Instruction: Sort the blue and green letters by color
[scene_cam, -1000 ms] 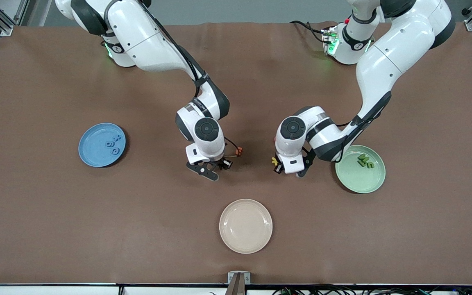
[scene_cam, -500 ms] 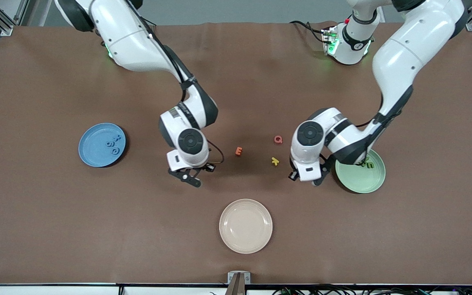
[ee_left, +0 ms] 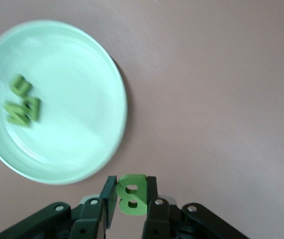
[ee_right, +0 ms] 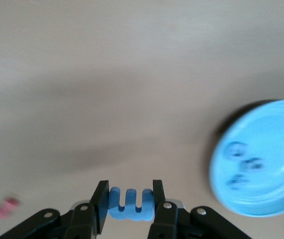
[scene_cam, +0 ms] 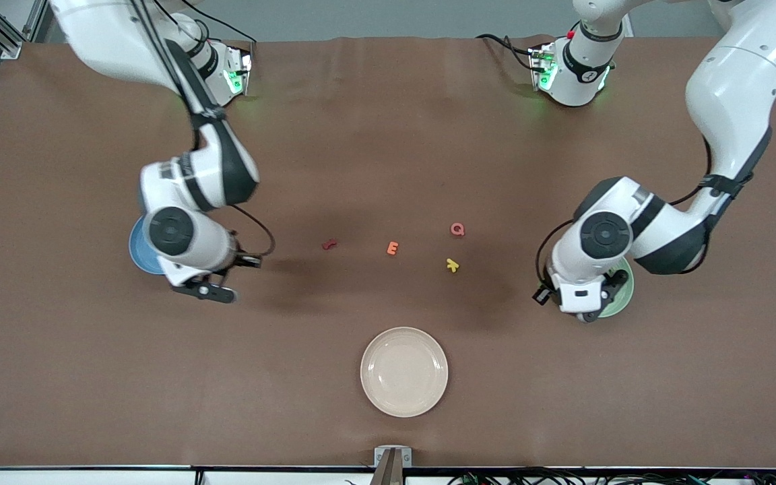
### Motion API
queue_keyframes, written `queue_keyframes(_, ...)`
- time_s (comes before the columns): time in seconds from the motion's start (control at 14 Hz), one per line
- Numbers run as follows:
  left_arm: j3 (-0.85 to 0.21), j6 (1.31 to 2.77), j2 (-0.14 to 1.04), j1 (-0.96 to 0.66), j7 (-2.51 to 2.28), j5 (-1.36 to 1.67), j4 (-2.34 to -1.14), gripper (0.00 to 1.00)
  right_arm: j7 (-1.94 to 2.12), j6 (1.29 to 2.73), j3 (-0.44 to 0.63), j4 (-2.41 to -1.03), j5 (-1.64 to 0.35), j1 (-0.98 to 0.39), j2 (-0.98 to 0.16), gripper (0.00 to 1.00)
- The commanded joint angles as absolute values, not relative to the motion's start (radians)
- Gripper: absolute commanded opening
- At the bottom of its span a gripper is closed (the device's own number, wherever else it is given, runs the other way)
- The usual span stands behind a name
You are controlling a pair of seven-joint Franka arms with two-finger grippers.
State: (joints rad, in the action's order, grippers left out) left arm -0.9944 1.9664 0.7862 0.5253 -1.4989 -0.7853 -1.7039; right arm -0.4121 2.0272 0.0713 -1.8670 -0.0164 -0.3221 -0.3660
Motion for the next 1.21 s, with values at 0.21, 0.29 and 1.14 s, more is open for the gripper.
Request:
queue_keyframes(0.21,-1.088,1.94,0.773,0.776,-1.225,-0.773,-1.822,0.01,-0.085,2.153,0.049,-2.195,0.0,-0.111,-0.129,0.03)
queue_keyframes(0.29,-1.086,1.94,0.775,0.8,-1.176,-0.775,-1.839,0.01,-0.028,2.181,0.049,-2.235,0.0,-0.071,-0.114,0.04)
queue_keyframes(1.14,-0.991,2.117,0.799,0.89,-1.025,-0.934,-1.973,0.04,0.215,2.373,0.046,-2.395,-0.003,0.106,-0.104,1.0)
